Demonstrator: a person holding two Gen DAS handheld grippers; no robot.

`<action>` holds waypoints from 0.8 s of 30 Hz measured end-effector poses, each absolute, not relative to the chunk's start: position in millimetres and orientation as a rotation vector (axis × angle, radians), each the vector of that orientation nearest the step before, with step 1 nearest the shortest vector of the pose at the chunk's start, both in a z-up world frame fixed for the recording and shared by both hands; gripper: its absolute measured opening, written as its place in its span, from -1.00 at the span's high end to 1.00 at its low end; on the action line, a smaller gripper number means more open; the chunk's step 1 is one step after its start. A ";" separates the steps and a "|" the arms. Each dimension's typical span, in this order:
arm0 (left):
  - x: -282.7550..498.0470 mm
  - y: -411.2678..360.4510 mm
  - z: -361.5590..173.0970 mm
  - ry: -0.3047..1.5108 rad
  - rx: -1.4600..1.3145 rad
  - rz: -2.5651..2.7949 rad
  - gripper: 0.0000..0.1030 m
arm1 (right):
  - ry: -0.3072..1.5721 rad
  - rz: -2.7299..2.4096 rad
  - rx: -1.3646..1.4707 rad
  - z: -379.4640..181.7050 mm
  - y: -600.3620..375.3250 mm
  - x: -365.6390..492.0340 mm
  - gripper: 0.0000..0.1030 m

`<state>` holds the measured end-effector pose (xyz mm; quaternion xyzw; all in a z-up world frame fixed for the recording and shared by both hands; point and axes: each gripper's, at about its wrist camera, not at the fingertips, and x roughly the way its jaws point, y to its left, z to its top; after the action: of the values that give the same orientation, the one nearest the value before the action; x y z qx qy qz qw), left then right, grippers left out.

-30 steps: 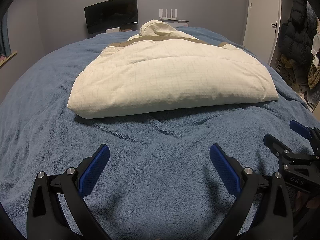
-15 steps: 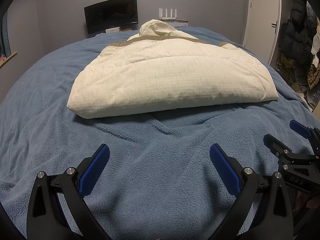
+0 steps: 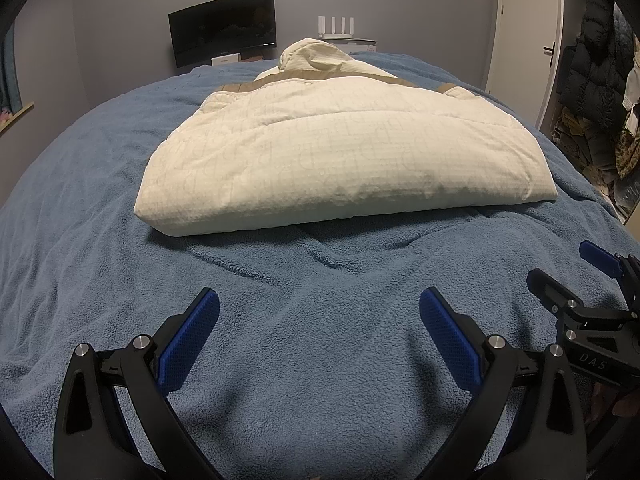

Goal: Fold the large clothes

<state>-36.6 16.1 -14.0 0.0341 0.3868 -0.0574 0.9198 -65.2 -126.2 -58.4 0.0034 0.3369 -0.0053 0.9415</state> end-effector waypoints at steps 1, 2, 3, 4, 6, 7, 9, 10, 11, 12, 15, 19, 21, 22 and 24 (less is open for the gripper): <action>-36.5 15.8 -13.9 0.795 0.070 -0.117 -0.87 | 0.687 -0.011 0.007 -58.3 -126.1 -65.2 -0.82; -36.5 16.0 -14.0 0.795 0.070 -0.118 -0.87 | 0.687 -0.011 0.007 -58.4 -126.0 -65.3 -0.82; -36.5 16.2 -14.1 0.795 0.069 -0.118 -0.87 | 0.687 -0.011 0.007 -58.4 -126.1 -65.1 -0.82; -36.5 16.1 -14.0 0.795 0.070 -0.117 -0.87 | 0.687 -0.011 0.007 -58.6 -126.2 -65.1 -0.82; -36.6 16.2 -14.0 0.795 0.070 -0.118 -0.87 | 0.687 -0.011 0.007 -58.5 -126.4 -64.9 -0.82; -36.6 16.5 -14.0 0.795 0.070 -0.118 -0.87 | 0.687 -0.011 0.007 -58.4 -126.6 -64.8 -0.82; -36.6 16.5 -14.0 0.795 0.071 -0.119 -0.87 | 0.688 -0.010 0.007 -58.3 -126.7 -64.5 -0.82; -36.5 16.3 -13.9 0.795 0.071 -0.118 -0.87 | 0.688 -0.010 0.006 -58.3 -126.6 -64.5 -0.82; -36.6 16.4 -14.0 0.795 0.071 -0.119 -0.87 | 0.688 -0.010 0.006 -58.2 -126.6 -64.4 -0.82; -36.6 16.2 -13.9 0.795 0.071 -0.118 -0.87 | 0.688 -0.010 0.006 -58.1 -126.6 -64.2 -0.82; -36.6 16.3 -13.9 0.795 0.071 -0.118 -0.87 | 0.690 -0.011 0.005 -58.7 -126.2 -64.2 -0.82; -36.5 16.4 -13.6 0.795 0.071 -0.120 -0.87 | 0.691 -0.014 0.005 -61.0 -125.2 -65.5 -0.82; -36.4 16.4 -13.4 0.796 0.071 -0.119 -0.87 | 0.692 -0.013 0.005 -61.2 -125.8 -65.7 -0.82; -36.4 16.7 -13.4 0.795 0.070 -0.118 -0.87 | 0.693 -0.013 0.005 -61.5 -126.2 -66.1 -0.82; -36.7 17.3 -14.3 0.795 0.069 -0.118 -0.87 | 0.695 -0.013 0.004 -61.5 -126.0 -65.8 -0.82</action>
<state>-36.7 17.3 -14.3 0.0334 0.3869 -0.0574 0.9197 -65.8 -126.0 -61.5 0.0021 0.3405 -0.0064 0.9402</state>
